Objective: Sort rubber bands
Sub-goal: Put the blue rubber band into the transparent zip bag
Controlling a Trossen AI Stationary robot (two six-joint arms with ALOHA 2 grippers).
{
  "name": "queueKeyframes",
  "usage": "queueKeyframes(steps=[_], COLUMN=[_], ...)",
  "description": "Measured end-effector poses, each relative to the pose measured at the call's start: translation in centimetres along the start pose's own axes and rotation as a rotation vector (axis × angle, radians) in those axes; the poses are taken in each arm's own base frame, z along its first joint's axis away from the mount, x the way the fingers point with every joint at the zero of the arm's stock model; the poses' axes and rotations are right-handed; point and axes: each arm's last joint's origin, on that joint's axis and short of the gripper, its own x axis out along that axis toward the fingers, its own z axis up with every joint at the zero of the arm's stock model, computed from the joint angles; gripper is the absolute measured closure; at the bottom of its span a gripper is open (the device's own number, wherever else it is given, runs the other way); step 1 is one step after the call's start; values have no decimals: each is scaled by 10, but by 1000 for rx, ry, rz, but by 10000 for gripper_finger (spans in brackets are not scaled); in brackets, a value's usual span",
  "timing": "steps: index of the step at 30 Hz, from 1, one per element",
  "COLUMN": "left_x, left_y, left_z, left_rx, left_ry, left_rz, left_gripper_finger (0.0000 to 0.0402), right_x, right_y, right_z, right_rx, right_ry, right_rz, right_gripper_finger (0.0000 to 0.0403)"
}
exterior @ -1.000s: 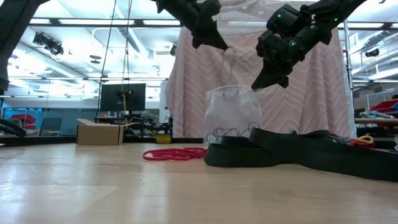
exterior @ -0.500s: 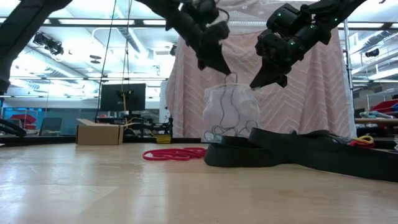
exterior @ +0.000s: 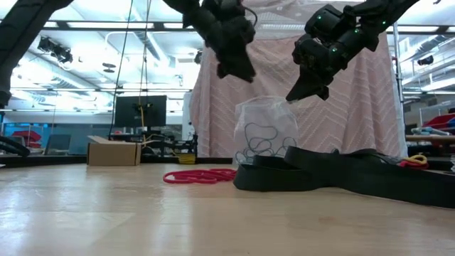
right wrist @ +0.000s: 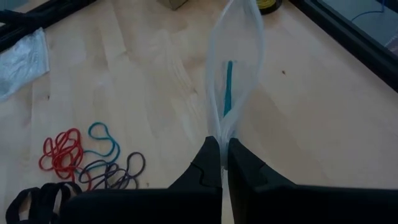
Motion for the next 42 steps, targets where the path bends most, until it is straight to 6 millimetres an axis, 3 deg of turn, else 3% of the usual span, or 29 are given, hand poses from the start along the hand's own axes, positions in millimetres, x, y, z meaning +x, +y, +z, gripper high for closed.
queueKeyframes(steps=[2, 6, 14, 22, 32, 36, 42], left_x=[4, 36, 83, 112, 141, 147, 146], left_y=[-17, -49, -91, -95, -93, -91, -83], left_z=[-15, -55, -109, -146, -157, -159, -161], left_rx=[13, 80, 155, 128, 69, -14, -159], left_ry=[94, 182, 70, 78, 82, 95, 120], left_rz=[-34, -52, 28, 22, -95, -44, 6], left_gripper_finger=[258, 278, 299, 298, 298, 302, 388], right_x=[0, -1, -1, -1, -1, -1, -1], right_y=[-1, -3, -3, -3, -3, -3, -3], right_z=[0, 1, 1, 1, 1, 1, 1], right_rx=[-9, -9, -10, -12, -12, -8, -1], right_ry=[-2, -6, -7, -9, -14, -9, -11], right_rz=[-8, -14, -14, -14, -18, -24, -26], right_gripper_finger=[403, 403, 403, 402, 402, 401, 401])
